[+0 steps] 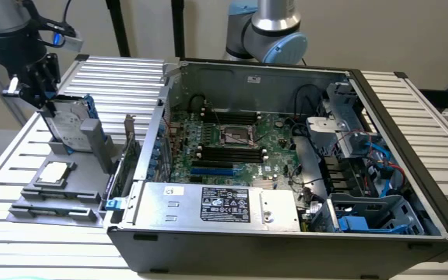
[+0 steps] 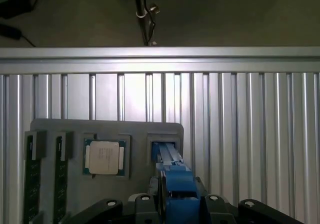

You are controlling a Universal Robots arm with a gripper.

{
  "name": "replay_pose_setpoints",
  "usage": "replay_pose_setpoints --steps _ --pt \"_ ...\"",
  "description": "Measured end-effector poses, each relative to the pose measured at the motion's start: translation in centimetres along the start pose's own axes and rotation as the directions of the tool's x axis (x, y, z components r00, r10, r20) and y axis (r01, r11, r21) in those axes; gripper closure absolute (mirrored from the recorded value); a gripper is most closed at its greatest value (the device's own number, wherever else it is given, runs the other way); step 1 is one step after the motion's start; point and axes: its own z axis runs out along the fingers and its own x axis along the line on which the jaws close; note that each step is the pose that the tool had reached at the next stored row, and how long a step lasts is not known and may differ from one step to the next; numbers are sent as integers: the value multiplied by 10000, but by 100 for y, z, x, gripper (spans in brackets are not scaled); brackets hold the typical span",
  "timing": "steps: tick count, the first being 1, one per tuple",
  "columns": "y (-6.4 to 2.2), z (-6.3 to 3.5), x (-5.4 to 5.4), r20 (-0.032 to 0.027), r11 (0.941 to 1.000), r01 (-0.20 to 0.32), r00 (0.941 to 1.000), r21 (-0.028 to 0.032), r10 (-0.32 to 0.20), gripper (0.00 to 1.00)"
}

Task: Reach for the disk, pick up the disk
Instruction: 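Pick up the disk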

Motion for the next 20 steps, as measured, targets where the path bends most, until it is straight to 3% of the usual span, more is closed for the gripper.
replay_pose_setpoints --steps 5,20 --pt "7 0 -1 0 10000 1 10000 6 -1 67" --pt "6 0 68 26 10000 -2 10000 5 2 67"
